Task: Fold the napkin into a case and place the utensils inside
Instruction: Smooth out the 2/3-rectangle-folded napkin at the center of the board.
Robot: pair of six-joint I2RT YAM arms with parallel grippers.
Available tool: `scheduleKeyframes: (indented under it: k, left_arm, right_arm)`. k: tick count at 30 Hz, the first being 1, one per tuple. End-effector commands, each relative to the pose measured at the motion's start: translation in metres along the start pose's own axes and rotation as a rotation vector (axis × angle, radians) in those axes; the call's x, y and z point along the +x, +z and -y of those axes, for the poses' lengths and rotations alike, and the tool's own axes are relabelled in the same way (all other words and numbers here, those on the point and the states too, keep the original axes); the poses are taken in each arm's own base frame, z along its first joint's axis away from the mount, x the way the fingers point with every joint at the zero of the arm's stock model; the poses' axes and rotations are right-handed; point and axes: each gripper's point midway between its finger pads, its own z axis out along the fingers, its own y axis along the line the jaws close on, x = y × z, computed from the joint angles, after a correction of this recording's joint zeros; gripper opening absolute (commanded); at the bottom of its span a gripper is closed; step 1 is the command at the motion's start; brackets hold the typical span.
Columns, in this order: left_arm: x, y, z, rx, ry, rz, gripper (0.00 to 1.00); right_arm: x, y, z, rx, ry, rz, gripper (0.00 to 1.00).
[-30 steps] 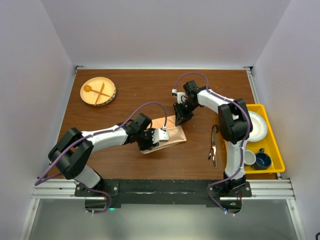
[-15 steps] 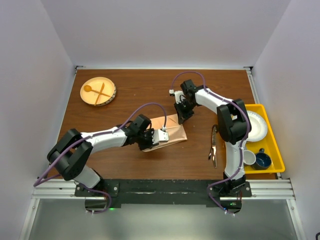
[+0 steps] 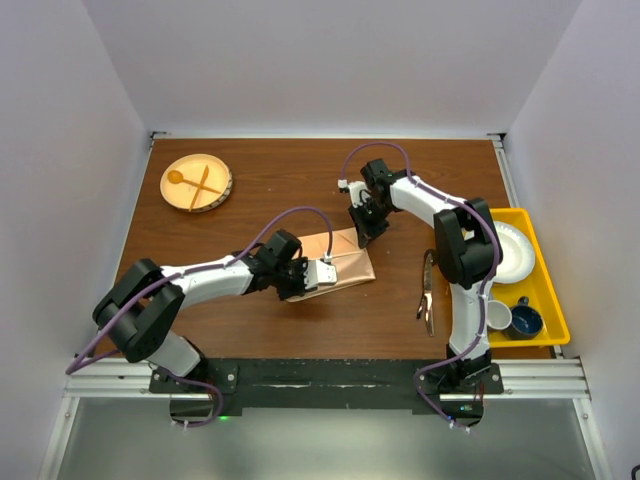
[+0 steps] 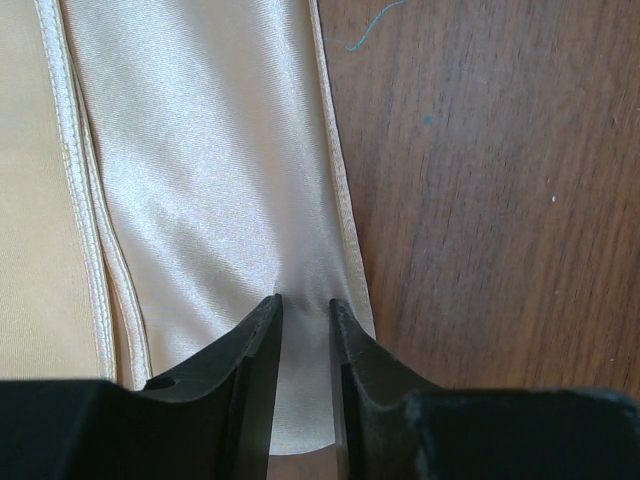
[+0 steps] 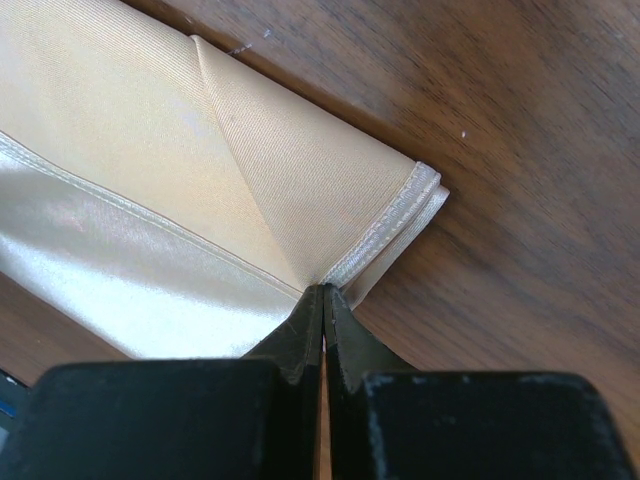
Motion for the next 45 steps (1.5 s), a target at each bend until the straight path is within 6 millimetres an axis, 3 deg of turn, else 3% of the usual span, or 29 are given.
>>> scheduleKeyframes:
  k: [1,10,12,17,23,25,29,33,35,39,45]
  left_arm:
    - [0.049,-0.001,0.021,0.05,-0.014,-0.165,0.29]
    - [0.046,0.0,0.019,0.048,-0.011,-0.159,0.32]
    - [0.035,-0.004,0.015,0.036,-0.008,-0.125,0.38]
    - [-0.014,-0.024,0.003,0.018,-0.005,0.017,0.44]
    - [-0.05,-0.044,-0.004,-0.002,0.0,0.125,0.49]
    - [-0.058,-0.048,-0.01,-0.028,0.008,0.146,0.5]
    - [-0.075,-0.063,-0.023,-0.1,0.018,0.201,0.51]
    - [-0.071,-0.068,-0.046,-0.161,-0.116,0.224,0.49]
    - [-0.064,-0.063,-0.054,-0.16,-0.198,0.211,0.46]
    - [-0.054,-0.06,-0.08,-0.199,-0.317,0.205,0.43]
    - [-0.026,-0.034,-0.09,-0.208,-0.397,0.125,0.42]
  right_arm:
    - [-0.01,-0.015,0.017,0.079,-0.032,0.026,0.0]
    - [-0.008,-0.015,0.019,0.067,-0.03,0.018,0.0]
    - [-0.004,-0.009,0.02,0.067,-0.027,0.011,0.0]
    - [0.0,-0.001,0.02,0.053,-0.021,-0.005,0.0]
    - [-0.016,-0.035,0.02,0.055,-0.033,0.043,0.01]
    - [-0.023,-0.053,0.013,0.026,-0.059,0.074,0.05]
    - [-0.046,-0.082,-0.004,-0.035,-0.106,0.172,0.24]
    - [-0.073,-0.089,-0.023,-0.111,-0.099,0.261,0.37]
    - [-0.071,-0.076,-0.03,-0.146,-0.08,0.227,0.36]
    - [-0.061,-0.054,-0.04,-0.179,-0.073,0.177,0.34]
    - [-0.028,-0.024,-0.036,-0.165,-0.106,0.087,0.29]
